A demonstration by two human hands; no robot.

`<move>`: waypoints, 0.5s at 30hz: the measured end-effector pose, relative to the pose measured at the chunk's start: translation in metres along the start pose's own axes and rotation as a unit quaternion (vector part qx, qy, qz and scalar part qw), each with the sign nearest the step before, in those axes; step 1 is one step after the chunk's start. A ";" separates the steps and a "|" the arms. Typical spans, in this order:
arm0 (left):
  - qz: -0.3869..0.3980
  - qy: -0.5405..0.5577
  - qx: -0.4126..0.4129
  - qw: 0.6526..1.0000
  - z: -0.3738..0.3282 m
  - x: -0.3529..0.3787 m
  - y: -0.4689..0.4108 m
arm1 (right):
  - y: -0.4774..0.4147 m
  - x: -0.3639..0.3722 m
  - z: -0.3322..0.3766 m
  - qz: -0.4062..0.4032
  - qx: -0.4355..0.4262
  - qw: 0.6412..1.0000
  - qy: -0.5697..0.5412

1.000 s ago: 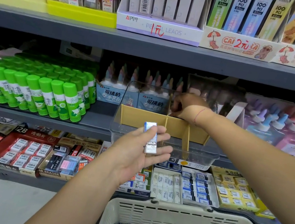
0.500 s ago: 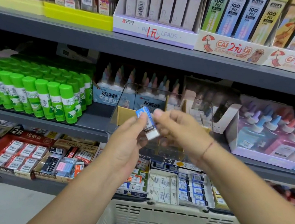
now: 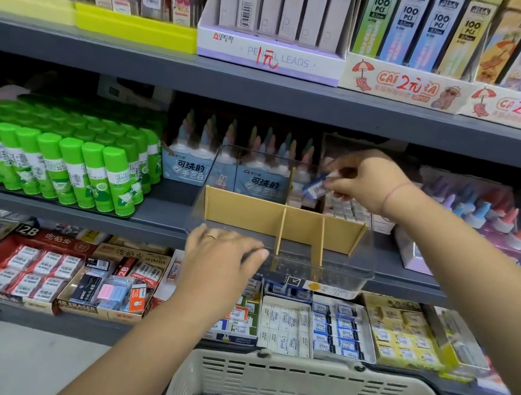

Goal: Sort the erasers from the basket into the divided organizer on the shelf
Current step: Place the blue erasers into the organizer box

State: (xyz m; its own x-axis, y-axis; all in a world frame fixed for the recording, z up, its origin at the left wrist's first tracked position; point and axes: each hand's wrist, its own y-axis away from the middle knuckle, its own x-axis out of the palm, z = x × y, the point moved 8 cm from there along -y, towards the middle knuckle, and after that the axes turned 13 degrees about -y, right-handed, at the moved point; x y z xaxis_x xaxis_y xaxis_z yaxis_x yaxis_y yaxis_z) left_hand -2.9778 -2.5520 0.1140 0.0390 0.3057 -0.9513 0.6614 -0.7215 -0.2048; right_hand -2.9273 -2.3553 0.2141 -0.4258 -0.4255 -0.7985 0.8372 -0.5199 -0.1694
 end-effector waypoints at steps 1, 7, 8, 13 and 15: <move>-0.006 0.003 -0.002 1.000 0.001 -0.001 -0.001 | -0.005 0.003 0.000 0.020 0.003 0.999 0.027; -0.023 0.033 -0.031 0.999 0.004 -0.006 -0.004 | -0.026 0.026 0.002 0.084 -0.027 0.982 0.165; -0.022 0.035 -0.032 0.999 0.004 -0.006 -0.004 | -0.028 0.032 0.001 0.087 -0.036 0.978 0.188; -0.023 0.051 -0.034 0.998 0.004 -0.008 -0.003 | -0.031 0.049 -0.007 0.066 -0.038 0.962 0.261; -0.019 0.055 -0.035 0.998 0.004 -0.007 -0.003 | -0.030 0.053 -0.009 0.056 -0.041 0.958 0.280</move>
State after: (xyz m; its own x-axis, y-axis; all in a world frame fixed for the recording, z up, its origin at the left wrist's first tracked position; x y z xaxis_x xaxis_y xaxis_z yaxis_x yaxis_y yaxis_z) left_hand -2.9830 -2.5545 0.1206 0.0909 0.4012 -0.9114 0.7147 -0.6636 -0.2209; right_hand -2.9716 -2.3559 0.1718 -0.1012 0.0000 -0.9949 0.9004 -0.4253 -0.0916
